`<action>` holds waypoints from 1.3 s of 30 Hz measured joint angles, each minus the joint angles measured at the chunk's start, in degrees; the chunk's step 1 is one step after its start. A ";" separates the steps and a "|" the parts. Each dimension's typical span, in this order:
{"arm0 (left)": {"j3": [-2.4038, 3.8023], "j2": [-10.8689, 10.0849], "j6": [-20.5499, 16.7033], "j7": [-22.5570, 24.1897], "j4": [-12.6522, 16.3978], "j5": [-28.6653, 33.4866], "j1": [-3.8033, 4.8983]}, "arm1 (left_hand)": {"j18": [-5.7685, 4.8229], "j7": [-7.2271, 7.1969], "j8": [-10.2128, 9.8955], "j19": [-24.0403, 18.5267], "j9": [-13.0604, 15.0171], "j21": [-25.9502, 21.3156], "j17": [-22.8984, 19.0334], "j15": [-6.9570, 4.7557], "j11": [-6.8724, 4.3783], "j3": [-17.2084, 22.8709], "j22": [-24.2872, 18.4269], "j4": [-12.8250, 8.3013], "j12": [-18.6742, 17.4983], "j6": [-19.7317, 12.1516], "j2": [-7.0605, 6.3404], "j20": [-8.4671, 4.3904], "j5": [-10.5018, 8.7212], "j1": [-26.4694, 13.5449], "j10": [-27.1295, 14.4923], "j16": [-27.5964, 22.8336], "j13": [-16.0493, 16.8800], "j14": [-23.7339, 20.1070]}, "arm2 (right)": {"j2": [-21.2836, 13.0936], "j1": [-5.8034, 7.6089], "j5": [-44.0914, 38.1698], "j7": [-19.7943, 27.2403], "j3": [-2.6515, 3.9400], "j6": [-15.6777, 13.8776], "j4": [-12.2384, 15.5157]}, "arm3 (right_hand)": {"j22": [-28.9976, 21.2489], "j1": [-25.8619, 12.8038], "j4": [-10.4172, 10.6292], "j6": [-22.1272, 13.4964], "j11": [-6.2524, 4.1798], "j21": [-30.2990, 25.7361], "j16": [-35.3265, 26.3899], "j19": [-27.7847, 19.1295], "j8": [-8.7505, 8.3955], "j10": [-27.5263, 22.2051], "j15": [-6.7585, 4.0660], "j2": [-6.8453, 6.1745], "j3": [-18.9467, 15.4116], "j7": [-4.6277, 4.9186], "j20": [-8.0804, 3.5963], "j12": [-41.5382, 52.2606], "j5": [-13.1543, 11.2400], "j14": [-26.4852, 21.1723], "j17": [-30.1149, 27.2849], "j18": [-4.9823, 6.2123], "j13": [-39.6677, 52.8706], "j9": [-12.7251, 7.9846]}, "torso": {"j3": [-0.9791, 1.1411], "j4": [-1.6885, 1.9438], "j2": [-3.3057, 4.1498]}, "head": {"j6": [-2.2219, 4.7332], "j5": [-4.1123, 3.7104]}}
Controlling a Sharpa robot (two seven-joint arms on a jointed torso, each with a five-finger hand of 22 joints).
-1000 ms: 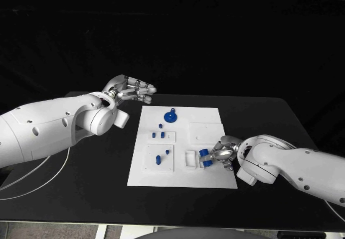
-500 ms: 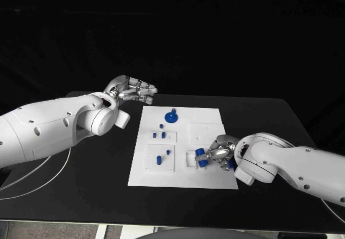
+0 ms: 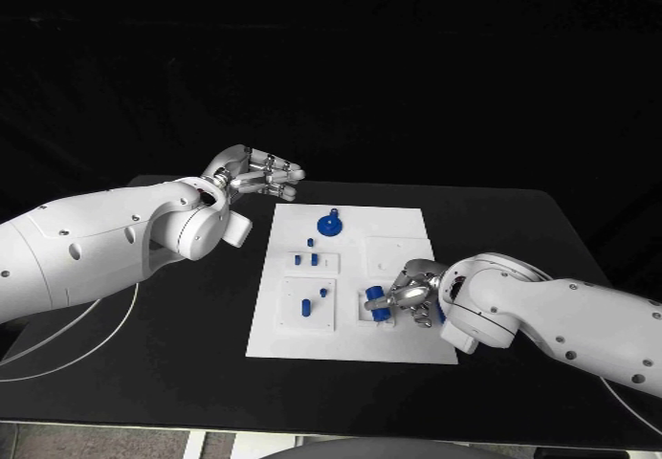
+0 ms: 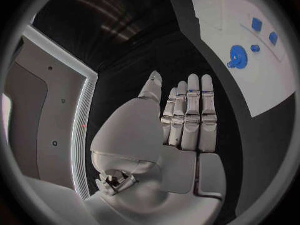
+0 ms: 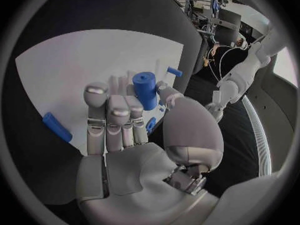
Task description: Assemble the parts on the task board
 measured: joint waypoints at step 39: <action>0.00 -0.02 0.11 -0.54 0.24 0.01 0.01 | 0.00 0.21 0.00 0.21 0.04 0.00 0.00 0.00 0.21 -0.38 -1.05 0.38 0.00 -0.20 -0.61 0.21 -0.72 -1.52 -0.21 0.00 0.00 0.00 | 2.71 0.53 -5.03 0.17 -0.87 1.85 -2.73 | 0.00 1.19 9.48 -0.28 -0.02 -0.79 -1.12 0.00 0.49 -0.48 0.02 -3.91 -11.04 0.17 0.00 -1.33 0.01 -0.02 0.11 0.00 -0.44 0.11 | 0.07 -0.06 0.02 | -0.61 0.59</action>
